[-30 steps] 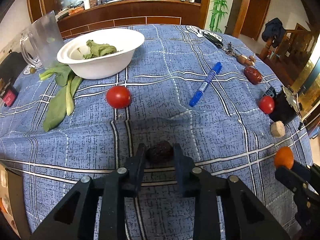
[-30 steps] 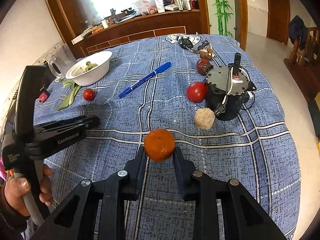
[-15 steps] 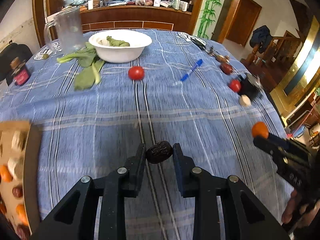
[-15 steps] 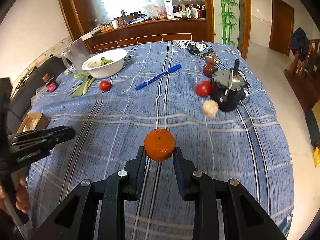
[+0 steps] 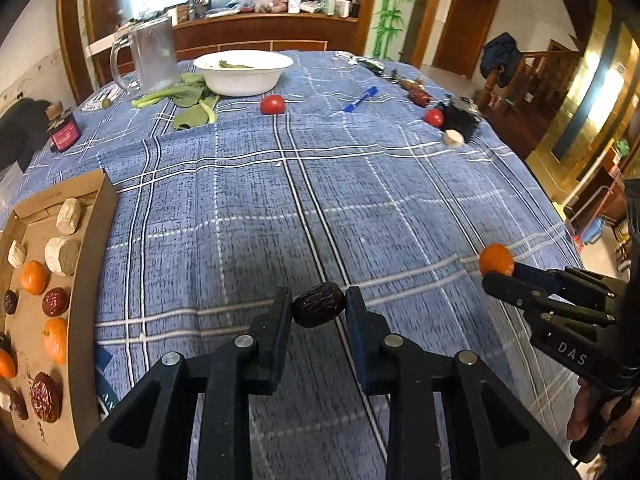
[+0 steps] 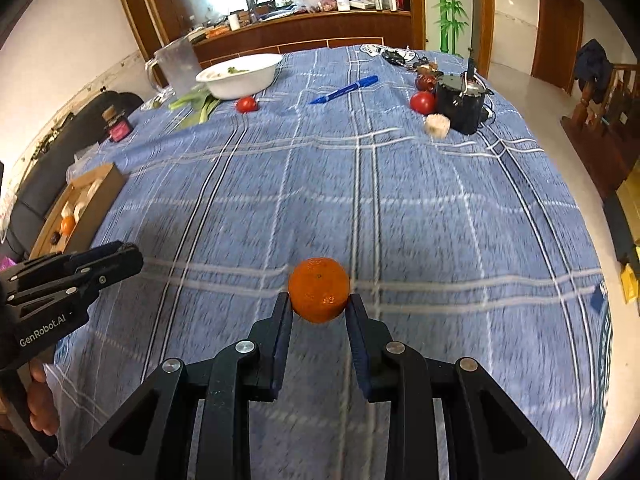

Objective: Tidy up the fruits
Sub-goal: 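Carry the orange and dark date into the cardboard tray and open both tools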

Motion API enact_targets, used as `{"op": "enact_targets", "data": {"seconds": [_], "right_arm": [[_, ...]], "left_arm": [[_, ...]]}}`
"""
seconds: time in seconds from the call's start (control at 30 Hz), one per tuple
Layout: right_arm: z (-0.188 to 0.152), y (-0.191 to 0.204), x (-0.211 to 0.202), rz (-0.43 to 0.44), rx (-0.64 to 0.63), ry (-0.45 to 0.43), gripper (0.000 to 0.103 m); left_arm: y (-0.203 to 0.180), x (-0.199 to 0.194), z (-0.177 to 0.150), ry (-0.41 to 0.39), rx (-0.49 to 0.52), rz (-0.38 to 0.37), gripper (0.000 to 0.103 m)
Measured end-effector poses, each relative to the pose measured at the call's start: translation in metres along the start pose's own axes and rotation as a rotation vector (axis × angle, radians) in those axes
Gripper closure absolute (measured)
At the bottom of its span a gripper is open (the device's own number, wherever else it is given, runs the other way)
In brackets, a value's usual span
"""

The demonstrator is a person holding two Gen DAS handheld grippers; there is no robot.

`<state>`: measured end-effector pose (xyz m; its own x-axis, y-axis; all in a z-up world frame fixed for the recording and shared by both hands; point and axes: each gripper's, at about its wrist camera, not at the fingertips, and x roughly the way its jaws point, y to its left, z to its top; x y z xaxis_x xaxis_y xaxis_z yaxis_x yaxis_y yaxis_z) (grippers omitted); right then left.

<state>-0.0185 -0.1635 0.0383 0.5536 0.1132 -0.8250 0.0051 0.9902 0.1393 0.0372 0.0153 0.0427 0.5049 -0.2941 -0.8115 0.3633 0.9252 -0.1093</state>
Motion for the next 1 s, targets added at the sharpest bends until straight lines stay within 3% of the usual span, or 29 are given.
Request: {"op": "enact_targets", "data": {"seconds": [0.4, 0.67, 1.0], "right_arm": [[-0.009, 0.032, -0.016, -0.026, -0.023, -0.021, 0.074], [0.003, 0.066, -0.01, 0.032, -0.071, -0.046, 0.074], [0.023, 0.133, 0.015, 0.129, -0.17, -0.032, 0.073]], "left_arm": [[0.003, -0.02, -0.014, -0.03, 0.044, -0.002, 0.077], [0.035, -0.046, -0.023, -0.05, -0.022, 0.051, 0.077], [0.112, -0.092, -0.037, -0.12, -0.178, 0.174, 0.077]]}}
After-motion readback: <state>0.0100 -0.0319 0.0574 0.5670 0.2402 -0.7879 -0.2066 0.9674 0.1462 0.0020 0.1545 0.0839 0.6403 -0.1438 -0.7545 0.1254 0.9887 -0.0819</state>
